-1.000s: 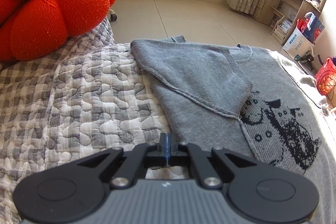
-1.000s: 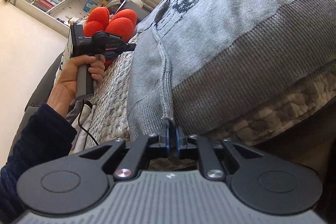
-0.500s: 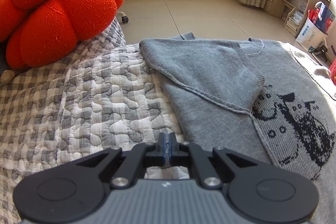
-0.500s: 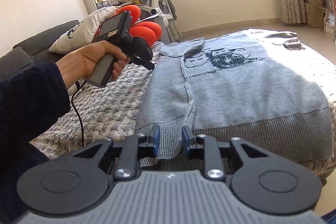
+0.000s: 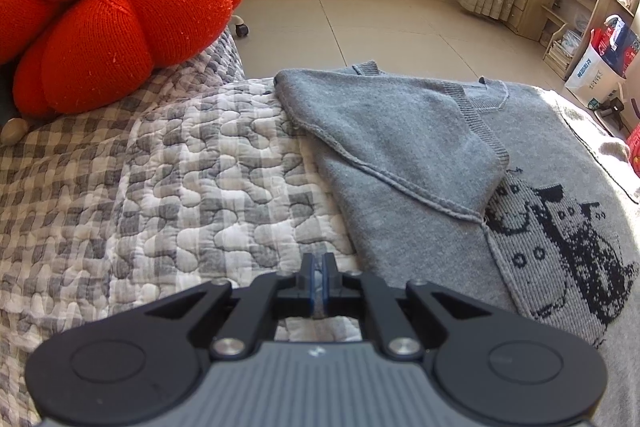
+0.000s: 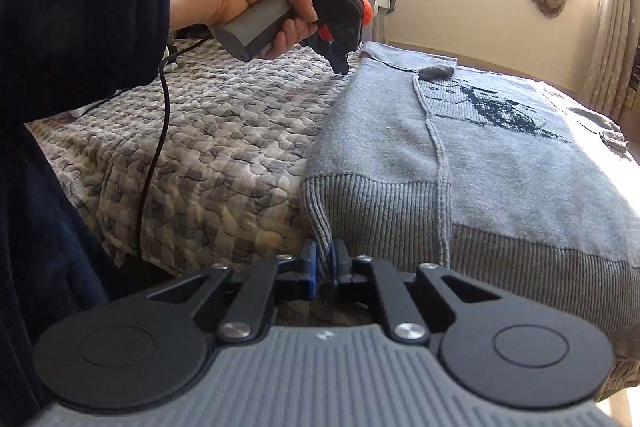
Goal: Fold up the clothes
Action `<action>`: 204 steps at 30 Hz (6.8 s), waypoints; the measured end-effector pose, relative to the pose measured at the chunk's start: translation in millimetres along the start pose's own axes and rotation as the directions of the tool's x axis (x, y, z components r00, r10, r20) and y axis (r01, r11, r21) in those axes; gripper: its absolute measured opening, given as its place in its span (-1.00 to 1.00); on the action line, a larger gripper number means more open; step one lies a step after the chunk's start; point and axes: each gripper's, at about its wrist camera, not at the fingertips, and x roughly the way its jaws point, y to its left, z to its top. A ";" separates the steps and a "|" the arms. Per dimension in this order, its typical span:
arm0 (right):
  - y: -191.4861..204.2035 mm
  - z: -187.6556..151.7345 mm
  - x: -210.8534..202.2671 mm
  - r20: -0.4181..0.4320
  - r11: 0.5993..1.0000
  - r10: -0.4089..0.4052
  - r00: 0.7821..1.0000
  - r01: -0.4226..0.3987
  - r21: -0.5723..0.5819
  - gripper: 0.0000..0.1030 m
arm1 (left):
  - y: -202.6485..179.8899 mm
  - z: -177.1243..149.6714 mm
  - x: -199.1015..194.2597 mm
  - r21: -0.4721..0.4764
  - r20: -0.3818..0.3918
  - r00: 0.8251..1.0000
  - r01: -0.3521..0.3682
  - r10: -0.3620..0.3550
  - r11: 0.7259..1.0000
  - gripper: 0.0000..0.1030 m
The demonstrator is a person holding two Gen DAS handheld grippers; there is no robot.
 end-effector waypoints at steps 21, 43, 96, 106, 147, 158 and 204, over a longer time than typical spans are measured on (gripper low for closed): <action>-29.2 21.3 -18.3 0.024 0.930 0.285 0.958 -0.282 0.233 -0.73 | 0.9 1.5 -0.3 -0.006 0.012 1.000 0.023 -0.023 1.000 -0.91; -245.1 235.9 208.2 -0.084 0.891 0.078 0.993 -0.032 0.453 0.00 | 18.9 4.8 1.3 -0.063 0.032 0.999 0.041 -0.039 0.997 -0.86; -248.1 221.9 201.6 -0.067 0.910 0.002 0.998 0.026 0.413 -0.94 | 18.0 13.3 -5.1 -0.054 0.081 0.996 0.050 -0.045 0.997 -0.85; -248.6 214.8 212.5 -0.181 0.923 -0.145 0.973 0.199 0.330 -0.68 | 4.6 12.6 -11.7 -0.015 0.102 0.993 0.058 -0.056 0.998 -0.80; -88.0 47.8 17.2 -0.149 0.938 0.074 0.986 -0.019 0.345 -0.66 | -24.6 -1.2 1.1 0.083 0.082 0.996 0.017 -0.024 0.996 -0.65; -104.9 33.6 -1.8 -0.130 0.846 0.108 0.986 -0.022 0.533 -0.83 | -24.8 -0.4 0.4 0.083 0.080 0.996 0.020 -0.027 0.996 -0.65; -428.7 124.2 50.1 -0.135 0.587 -0.334 0.933 0.318 0.745 0.20 | -8.1 7.0 -1.8 0.024 0.135 0.991 0.015 -0.018 1.000 -0.49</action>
